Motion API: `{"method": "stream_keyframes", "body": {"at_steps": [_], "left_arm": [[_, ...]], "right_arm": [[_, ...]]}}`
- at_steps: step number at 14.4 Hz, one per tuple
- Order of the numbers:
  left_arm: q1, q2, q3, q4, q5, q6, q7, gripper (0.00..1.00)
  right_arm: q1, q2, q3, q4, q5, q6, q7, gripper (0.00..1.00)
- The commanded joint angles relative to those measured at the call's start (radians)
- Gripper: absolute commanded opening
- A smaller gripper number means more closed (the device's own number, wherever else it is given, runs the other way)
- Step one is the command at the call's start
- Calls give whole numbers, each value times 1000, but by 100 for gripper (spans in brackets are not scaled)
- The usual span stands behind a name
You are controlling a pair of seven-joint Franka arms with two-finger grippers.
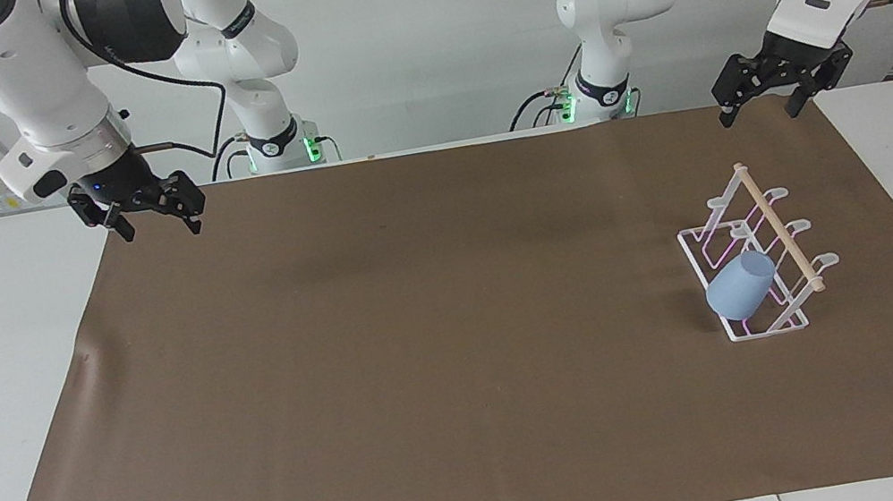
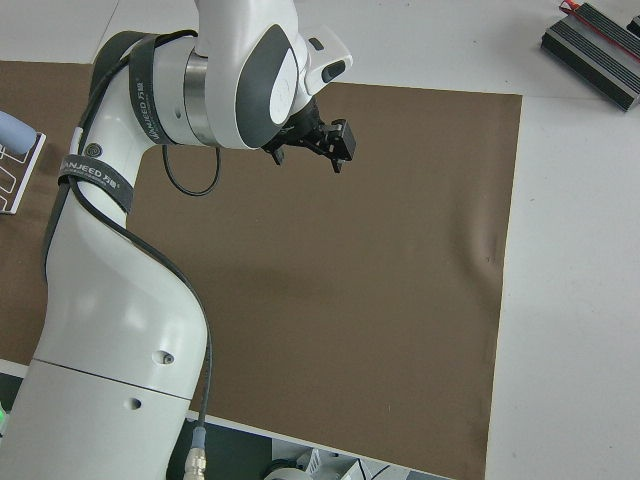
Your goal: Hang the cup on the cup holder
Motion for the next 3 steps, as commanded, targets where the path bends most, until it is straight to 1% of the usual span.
{"method": "stream_keyframes", "body": {"at_steps": [1, 3], "left_arm": [[-1, -9, 5, 2, -2, -22, -7, 100], [-4, -9, 5, 0, -2, -20, -7, 100]], "right_arm": [[1, -13, -1, -11, 0, -2, 21, 100], [1, -13, -1, -11, 0, -2, 21, 100]]}}
